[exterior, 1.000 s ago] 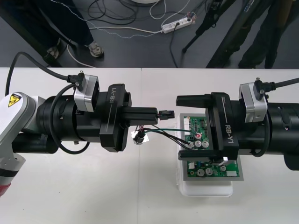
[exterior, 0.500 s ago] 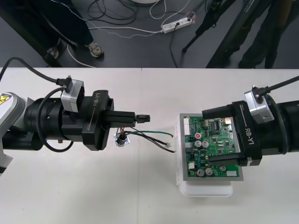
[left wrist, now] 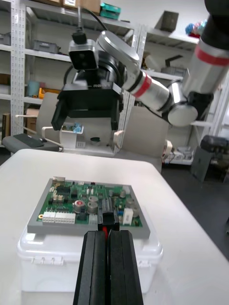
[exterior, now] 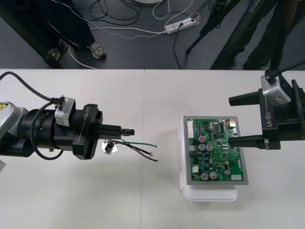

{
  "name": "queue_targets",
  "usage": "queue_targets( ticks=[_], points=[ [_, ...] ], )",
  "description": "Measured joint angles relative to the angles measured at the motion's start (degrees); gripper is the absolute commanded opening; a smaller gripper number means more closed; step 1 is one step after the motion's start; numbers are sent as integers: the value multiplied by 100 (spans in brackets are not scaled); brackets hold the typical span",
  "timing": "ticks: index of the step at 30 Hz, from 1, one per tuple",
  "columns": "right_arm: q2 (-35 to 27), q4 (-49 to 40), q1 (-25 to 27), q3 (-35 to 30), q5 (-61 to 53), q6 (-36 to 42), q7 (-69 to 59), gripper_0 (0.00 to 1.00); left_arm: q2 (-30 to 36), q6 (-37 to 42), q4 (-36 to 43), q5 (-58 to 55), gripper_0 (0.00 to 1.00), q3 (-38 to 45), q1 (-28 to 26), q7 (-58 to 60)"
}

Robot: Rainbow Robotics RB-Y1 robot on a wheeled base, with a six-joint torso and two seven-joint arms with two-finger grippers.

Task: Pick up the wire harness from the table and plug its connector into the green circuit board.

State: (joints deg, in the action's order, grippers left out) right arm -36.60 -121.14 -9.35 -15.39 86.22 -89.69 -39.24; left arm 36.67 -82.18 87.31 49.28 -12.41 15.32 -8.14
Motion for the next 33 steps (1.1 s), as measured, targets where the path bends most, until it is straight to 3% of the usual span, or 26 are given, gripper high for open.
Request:
queue_targets(
  ticks=[8,15,23,33],
  points=[
    [-257,0,-3,0,518,0,54,100,1,-172,-344,207,0,-12,0,-168],
    [-346,0,-3,0,1196,0,1172,100,1,-200,-712,207,0,-145,0,-204],
    [-493,0,-4,19,1913,-1,1203,100,1,-200,-1056,207,0,-434,3,-936],
    [-908,0,48,653,2798,-3,1202,100,-22,-200,-1511,207,0,-790,110,-1085]
  ],
)
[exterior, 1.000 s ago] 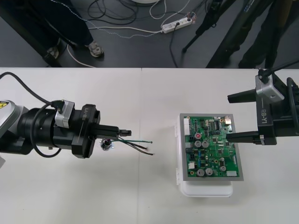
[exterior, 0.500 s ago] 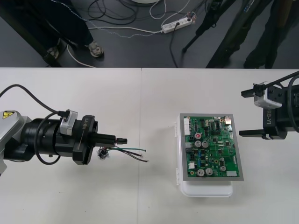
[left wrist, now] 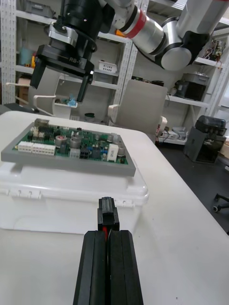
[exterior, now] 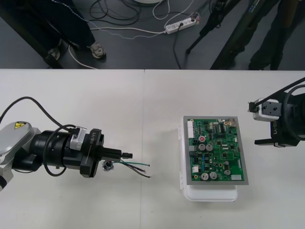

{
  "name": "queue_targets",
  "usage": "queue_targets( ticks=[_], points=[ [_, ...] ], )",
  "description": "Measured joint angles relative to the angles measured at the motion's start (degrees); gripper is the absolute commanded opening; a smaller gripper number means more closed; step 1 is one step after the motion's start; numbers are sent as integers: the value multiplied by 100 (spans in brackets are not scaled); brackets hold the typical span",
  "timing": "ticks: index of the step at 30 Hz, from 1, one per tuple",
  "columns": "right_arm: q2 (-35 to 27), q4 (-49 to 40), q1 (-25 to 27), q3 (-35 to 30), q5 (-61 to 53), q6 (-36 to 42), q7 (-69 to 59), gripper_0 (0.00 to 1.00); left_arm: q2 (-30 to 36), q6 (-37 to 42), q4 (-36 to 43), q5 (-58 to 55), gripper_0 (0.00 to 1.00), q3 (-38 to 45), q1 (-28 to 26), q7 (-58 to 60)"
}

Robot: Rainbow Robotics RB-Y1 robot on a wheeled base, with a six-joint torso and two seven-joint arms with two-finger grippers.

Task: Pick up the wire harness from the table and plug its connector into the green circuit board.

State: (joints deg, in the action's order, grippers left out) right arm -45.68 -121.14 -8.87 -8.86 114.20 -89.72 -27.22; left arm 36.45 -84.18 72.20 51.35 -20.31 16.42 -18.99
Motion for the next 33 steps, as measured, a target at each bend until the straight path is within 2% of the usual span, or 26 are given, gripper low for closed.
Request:
queue_targets(
  ticks=[13,20,25,33],
  points=[
    [-31,0,375,255,439,0,-1,100,-178,-1,-692,0,0,-388,257,-685],
    [-30,-343,437,635,1344,0,-2,100,-480,-1,-1191,0,0,-421,435,-812],
    [-20,-833,513,871,1942,0,-1,100,-618,-1,-1276,54,0,-471,546,-975],
    [108,-888,546,1132,2396,0,-1,100,-788,0,-1288,173,0,-486,661,-1056]
  ],
)
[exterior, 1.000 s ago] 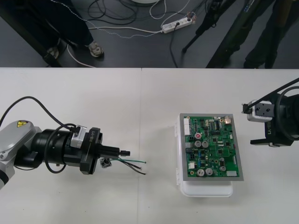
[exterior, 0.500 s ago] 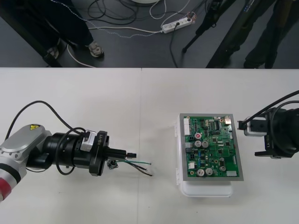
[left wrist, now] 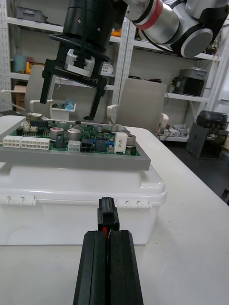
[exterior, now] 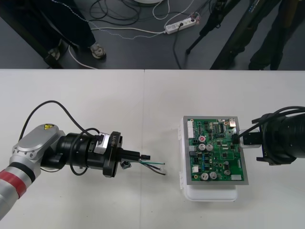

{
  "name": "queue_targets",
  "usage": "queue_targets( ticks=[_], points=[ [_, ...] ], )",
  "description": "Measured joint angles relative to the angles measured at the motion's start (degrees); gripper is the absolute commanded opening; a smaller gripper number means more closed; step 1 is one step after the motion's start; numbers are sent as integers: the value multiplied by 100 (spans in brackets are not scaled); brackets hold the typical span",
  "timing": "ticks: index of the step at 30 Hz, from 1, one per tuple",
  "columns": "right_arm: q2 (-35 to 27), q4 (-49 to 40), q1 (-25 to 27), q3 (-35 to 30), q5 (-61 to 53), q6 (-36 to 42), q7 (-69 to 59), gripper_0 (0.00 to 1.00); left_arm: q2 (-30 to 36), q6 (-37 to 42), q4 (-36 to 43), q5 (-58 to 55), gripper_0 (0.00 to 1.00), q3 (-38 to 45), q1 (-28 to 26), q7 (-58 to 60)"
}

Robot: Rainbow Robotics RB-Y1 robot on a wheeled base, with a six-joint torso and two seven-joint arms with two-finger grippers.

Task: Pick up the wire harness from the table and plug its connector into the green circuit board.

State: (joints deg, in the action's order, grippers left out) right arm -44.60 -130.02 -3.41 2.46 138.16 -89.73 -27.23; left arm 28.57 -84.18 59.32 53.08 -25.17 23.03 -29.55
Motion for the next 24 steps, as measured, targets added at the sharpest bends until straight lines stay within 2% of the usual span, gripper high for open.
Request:
queue_targets(
  ticks=[7,17,24],
  points=[
    [120,0,61,272,530,0,-1,100,-112,6,-7,127,0,-3,76,-2],
    [482,476,110,327,563,0,-1,100,-175,136,-10,137,0,-216,217,-7],
    [529,501,113,581,680,0,-7,100,-186,257,-10,136,0,-304,269,-7]
  ],
)
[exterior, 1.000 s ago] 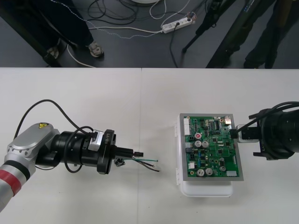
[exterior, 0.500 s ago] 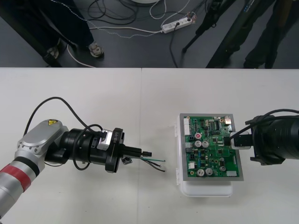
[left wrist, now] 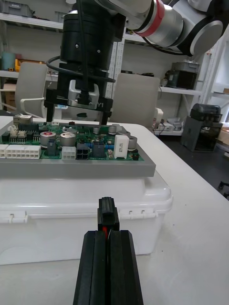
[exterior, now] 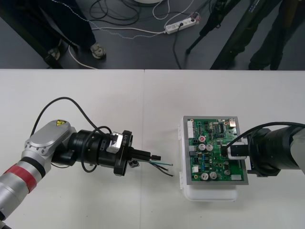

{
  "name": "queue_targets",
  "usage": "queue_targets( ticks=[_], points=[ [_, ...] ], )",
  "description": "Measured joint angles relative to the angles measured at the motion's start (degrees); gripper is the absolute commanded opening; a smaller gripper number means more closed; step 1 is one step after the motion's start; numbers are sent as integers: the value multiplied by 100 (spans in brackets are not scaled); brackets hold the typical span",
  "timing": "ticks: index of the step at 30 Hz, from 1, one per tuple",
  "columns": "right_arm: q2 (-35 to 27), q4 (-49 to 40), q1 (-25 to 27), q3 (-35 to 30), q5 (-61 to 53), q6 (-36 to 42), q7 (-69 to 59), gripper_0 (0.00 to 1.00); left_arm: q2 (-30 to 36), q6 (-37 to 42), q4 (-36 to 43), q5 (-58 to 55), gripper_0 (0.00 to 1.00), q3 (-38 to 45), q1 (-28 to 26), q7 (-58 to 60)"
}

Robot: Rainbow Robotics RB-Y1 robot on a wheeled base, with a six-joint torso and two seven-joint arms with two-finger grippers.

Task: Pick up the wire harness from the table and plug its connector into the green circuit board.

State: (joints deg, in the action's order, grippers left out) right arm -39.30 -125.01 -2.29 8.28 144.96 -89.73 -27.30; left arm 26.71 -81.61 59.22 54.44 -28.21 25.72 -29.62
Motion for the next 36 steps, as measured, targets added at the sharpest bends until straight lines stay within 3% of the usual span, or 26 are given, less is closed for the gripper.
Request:
queue_targets(
  ticks=[36],
  points=[
    [84,0,-8,118,-1,0,-18,100,-555,630,-5,132,0,-1,182,-1]
  ],
)
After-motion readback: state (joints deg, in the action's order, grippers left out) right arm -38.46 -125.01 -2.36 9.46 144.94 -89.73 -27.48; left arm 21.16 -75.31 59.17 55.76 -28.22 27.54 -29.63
